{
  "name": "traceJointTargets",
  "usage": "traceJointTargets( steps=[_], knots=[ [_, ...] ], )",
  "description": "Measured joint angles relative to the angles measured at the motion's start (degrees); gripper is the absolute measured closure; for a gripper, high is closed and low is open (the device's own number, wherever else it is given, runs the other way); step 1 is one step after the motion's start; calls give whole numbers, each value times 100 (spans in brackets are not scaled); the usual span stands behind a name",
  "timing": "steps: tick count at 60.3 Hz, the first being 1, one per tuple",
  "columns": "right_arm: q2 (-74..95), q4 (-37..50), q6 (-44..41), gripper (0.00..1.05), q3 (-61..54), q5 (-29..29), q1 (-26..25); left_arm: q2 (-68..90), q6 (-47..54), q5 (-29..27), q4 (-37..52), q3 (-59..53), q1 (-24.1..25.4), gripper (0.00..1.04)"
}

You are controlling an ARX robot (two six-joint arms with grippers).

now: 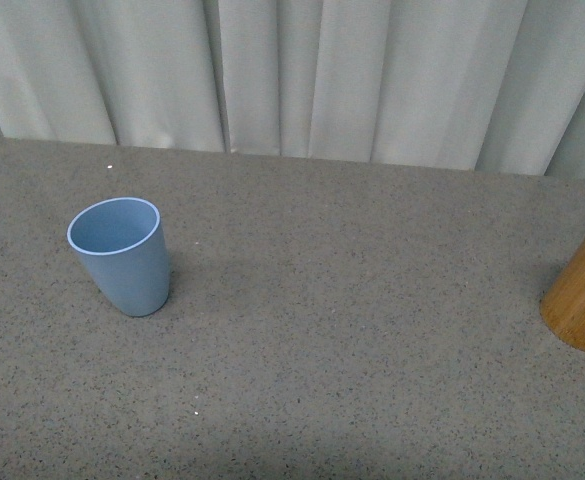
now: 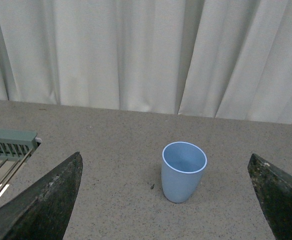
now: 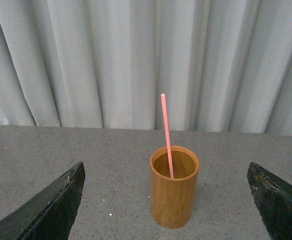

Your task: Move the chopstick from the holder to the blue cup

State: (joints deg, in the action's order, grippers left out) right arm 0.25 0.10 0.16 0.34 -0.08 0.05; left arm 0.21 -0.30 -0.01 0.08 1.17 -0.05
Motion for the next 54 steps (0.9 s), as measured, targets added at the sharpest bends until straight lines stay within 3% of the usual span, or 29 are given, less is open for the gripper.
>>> traceJointTargets(
  steps=[54],
  knots=[
    [0,0,0,9,0,0,0,0,2,0,0,0,0,7]
  ],
)
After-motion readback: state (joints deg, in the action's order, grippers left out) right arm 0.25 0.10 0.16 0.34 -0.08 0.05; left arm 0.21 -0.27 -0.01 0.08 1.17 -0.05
